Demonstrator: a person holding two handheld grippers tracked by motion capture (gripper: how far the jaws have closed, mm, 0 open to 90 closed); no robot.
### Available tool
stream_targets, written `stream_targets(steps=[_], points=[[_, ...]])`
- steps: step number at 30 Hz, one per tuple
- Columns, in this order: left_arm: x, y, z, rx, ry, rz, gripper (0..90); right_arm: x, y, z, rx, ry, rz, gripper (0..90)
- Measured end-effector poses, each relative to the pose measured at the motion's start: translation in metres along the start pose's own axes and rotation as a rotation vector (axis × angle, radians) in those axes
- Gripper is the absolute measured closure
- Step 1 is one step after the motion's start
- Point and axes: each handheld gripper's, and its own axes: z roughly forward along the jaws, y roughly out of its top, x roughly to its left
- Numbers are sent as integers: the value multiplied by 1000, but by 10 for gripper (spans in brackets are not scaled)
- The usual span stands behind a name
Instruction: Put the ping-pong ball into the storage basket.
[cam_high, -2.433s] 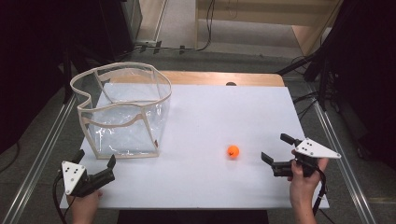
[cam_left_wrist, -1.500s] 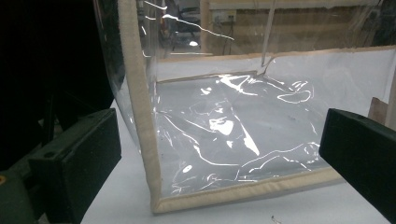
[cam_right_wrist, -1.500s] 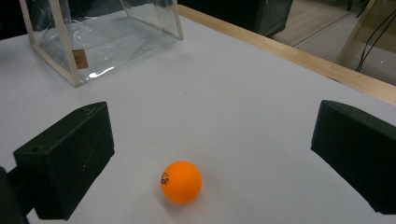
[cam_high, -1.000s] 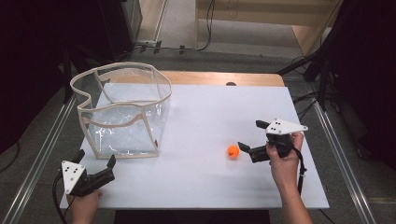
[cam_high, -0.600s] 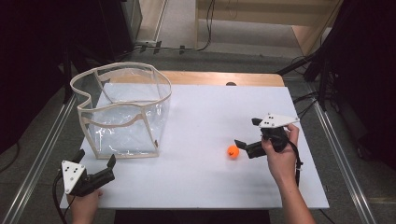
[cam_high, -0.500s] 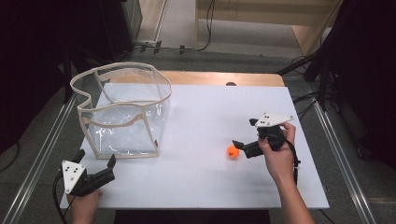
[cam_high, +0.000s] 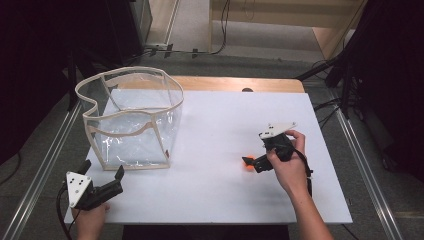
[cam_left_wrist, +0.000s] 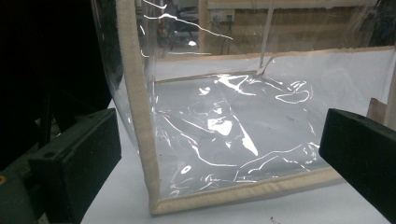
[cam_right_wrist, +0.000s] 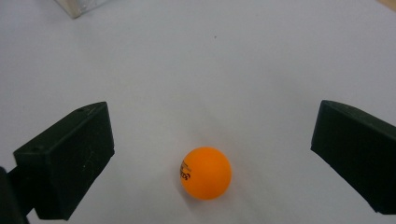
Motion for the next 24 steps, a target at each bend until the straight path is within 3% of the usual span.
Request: stream_targets(steps=[15,24], points=[[0,0,0,2,-7,0,0,4,1,26,165,35,-18,0],[0,0,0,1,-9,2,0,0,-3,33,226,50,-11,0]])
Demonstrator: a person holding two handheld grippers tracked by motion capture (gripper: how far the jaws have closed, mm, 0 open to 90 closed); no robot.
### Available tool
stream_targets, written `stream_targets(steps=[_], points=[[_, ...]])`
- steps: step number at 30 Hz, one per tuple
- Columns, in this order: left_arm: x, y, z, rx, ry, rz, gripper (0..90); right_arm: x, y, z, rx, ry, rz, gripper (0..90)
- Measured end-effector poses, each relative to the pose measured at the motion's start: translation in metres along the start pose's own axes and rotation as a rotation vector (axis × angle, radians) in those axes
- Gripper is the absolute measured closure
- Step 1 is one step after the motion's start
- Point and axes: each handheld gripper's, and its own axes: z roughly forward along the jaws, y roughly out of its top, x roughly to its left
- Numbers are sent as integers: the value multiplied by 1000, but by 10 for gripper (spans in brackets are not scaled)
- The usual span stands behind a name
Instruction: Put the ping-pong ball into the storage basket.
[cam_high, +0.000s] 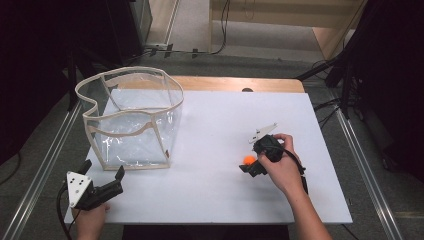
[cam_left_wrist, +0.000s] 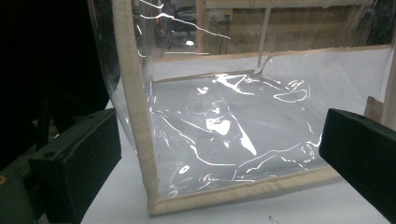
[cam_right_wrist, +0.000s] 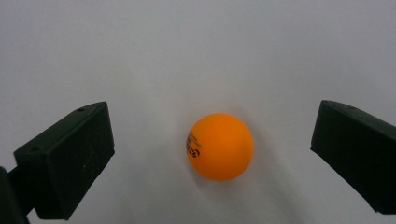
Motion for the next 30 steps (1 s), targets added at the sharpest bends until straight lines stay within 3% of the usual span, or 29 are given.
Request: stream_targets(steps=[6,8,17,24,25,30], points=[[0,0,0,1,0,1,0,-4,-3,7,57,23,12,10],[0,0,0,1,0,1,0,-4,-3,7,58,12,16,136],[0,0,0,0,-1,3,0,-5,-2,13,102,5,-2,140],[0,0,0,1,0,2,0,-4,-2,15,123,1,-3,230],[0,0,0,0,0,1,0,-5,-2,16,129,-23,3,281],[0,0,0,0,1,3,0,-5,-2,17,131,-11,7,315]])
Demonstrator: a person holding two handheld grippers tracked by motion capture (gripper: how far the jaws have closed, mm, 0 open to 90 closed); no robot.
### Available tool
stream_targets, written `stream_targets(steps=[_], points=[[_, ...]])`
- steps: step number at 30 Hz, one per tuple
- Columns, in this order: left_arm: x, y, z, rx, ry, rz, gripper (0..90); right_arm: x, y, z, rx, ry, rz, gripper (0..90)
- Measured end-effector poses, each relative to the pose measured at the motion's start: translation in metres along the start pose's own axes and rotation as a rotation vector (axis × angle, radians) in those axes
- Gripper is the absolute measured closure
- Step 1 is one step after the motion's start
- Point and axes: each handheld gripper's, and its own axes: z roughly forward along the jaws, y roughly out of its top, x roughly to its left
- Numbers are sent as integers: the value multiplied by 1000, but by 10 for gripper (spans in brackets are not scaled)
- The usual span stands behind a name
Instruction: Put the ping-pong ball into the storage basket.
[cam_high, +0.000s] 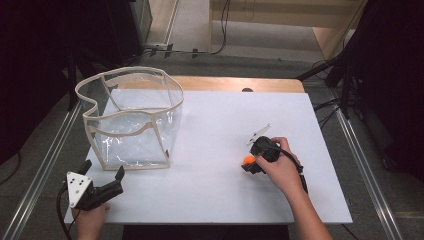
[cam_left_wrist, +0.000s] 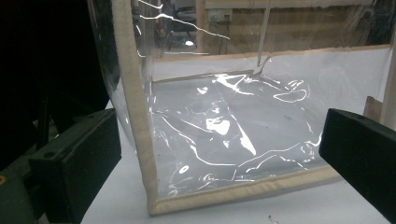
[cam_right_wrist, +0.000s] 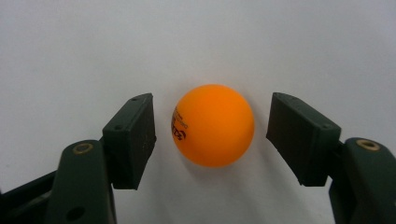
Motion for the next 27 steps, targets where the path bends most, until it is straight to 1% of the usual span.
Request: stream_targets(steps=[1,4,5,6,8,12,13,14,15,20,27], points=[[0,0,0,0,0,1,0,0,0,1,13,0,-5,330],[0,0,0,0,1,1,0,1,1,2,22,-2,-12,340],[0,0,0,1,0,2,0,3,1,3,38,-26,-17,348],[0,0,0,0,0,3,0,3,1,3,38,-26,-17,348],[0,0,0,0,0,3,0,3,1,5,49,-35,-26,378],[0,0,0,0,0,2,0,3,2,6,43,-27,-27,426],[0,0,0,0,0,1,0,3,3,6,42,-27,-38,451],[0,0,0,0,0,1,0,3,3,6,42,-27,-38,451],[0,0,0,0,0,2,0,4,3,6,47,-29,-47,471],[0,0,0,0,0,0,0,5,5,4,46,-23,-64,474],[0,0,0,1,1,2,0,4,9,-3,29,-15,-65,474]])
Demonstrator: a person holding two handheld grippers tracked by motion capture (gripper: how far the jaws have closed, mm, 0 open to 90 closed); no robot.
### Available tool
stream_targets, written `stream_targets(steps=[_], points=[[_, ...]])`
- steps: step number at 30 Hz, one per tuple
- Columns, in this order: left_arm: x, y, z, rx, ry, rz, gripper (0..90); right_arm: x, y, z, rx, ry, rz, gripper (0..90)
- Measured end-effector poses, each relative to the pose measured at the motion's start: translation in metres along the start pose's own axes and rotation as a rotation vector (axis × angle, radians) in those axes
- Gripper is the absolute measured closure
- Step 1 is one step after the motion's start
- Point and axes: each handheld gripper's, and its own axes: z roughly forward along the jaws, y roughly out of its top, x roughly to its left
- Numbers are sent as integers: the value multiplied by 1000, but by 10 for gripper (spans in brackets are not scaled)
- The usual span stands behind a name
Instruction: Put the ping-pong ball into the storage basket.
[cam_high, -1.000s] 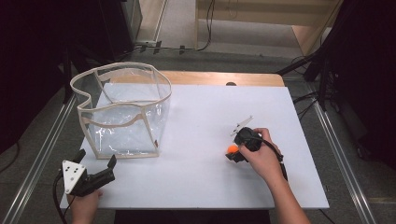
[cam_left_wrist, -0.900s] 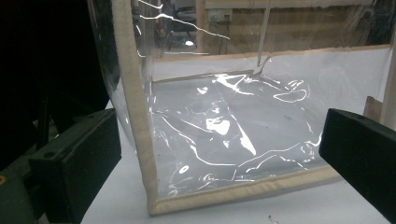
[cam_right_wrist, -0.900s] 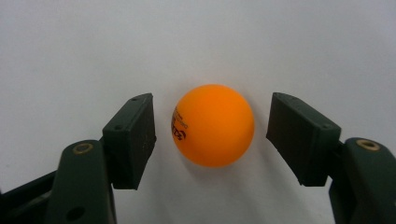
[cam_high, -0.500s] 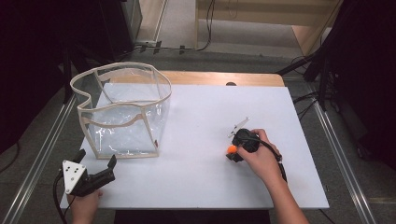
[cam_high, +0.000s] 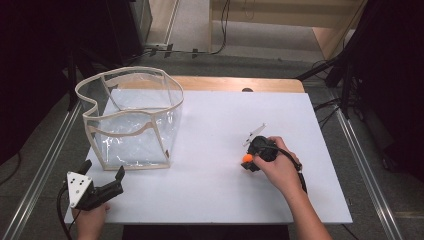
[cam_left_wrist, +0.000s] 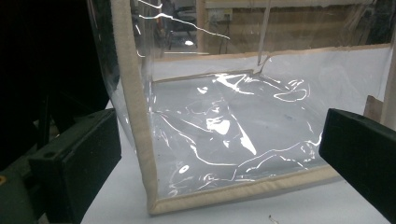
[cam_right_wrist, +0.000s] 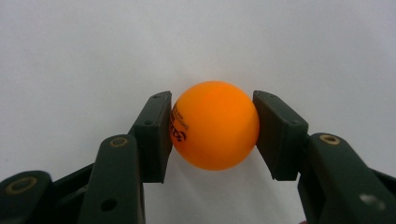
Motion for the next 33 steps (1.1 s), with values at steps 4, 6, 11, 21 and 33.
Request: stream_targets(steps=[4,6,11,21,33], points=[[0,0,0,0,0,0,0,0,4,-3,-10,4,-11,474],[0,0,0,1,0,0,0,1,5,-4,-10,7,-9,474],[0,0,0,-1,-2,-1,0,3,12,-7,-12,18,-16,474],[0,0,0,-1,-4,-2,0,6,29,-10,-31,41,-42,474],[0,0,0,-1,-7,-3,0,10,45,-14,-52,88,-63,474]])
